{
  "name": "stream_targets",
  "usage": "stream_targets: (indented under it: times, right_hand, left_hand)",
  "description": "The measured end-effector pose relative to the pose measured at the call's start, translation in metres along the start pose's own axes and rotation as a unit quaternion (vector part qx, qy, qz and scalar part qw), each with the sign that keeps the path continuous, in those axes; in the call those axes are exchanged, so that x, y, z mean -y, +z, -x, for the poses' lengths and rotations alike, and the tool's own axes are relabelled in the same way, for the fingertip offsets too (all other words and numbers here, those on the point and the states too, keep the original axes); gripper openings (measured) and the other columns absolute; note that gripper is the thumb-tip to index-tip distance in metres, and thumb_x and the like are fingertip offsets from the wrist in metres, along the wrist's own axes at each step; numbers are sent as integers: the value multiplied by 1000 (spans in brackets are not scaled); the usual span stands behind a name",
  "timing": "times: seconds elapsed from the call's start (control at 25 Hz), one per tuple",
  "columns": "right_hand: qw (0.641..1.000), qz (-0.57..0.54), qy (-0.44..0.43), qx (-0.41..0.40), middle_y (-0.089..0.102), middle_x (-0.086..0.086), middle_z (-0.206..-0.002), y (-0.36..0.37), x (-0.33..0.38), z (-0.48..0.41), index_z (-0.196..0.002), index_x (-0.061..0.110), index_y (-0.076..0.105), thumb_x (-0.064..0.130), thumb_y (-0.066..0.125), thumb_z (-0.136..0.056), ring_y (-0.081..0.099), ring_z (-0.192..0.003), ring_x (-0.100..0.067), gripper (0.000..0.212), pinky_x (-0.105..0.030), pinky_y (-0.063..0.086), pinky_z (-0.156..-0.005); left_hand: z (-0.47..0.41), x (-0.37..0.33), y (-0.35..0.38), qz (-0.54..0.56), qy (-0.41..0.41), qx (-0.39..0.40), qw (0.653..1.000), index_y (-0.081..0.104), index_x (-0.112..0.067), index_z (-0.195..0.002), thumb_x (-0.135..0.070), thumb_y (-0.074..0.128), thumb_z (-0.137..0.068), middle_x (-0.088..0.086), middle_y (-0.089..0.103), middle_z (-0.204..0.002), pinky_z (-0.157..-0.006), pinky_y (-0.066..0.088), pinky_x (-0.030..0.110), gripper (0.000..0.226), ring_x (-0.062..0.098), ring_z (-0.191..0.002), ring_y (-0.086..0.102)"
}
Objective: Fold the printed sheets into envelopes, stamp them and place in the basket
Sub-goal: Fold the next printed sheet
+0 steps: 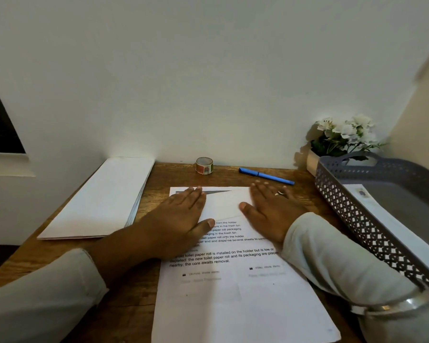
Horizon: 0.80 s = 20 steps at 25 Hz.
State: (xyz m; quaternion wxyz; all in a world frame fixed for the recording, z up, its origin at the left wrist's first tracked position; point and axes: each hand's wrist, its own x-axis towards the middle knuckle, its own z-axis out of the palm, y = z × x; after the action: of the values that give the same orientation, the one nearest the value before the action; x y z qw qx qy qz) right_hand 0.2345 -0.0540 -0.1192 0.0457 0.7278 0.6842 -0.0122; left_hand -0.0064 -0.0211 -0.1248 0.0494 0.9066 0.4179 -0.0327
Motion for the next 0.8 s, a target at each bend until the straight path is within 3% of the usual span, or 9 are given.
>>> stream_targets:
  times: [0.12, 0.24, 0.48, 0.8]
  right_hand:
    - [996, 15, -88, -31, 3, -4, -171, 0, 26, 8, -162, 14, 7, 55, 17, -105, 0, -157, -17, 71, -44, -1, -126]
    - [984, -20, -176, 3, -5, 2, -170, 0, 41, 15, -162, 21, 2, 49, 19, -107, -6, -156, -12, 64, -37, -3, -127]
    - [999, -50, -16, -7, -2, 4, -171, 4, 1, -5, -162, 21, 6, 53, 18, -105, -5, -156, -13, 67, -44, -3, -126]
    - [998, -58, -12, -12, -2, 3, -171, 7, 1, -9, -162, 20, 4, 54, 17, -105, -5, -156, -14, 68, -46, -2, -126]
  left_hand:
    - [0, 1, -1, -3, 0, -3, 1000, -10, -18, -158, -59, 14, -102, 0, -16, -166, -123, -7, 32, 74, 10, -151, -17]
    - [0, 0, 0, -2, 2, 0, 1000, -10, -18, -158, -59, 13, -102, 0, -15, -166, -122, -7, 31, 74, 11, -151, -16]
    - [0, -1, -2, 1, -26, 21, 999, -10, -16, -158, -60, 14, -101, 2, -17, -166, -124, -7, 36, 75, 13, -151, -18]
    - [-34, -28, -7, -2, 10, -6, 1000, -7, -16, -159, -54, 13, -104, 2, -13, -167, -125, -2, 42, 69, 16, -153, -14]
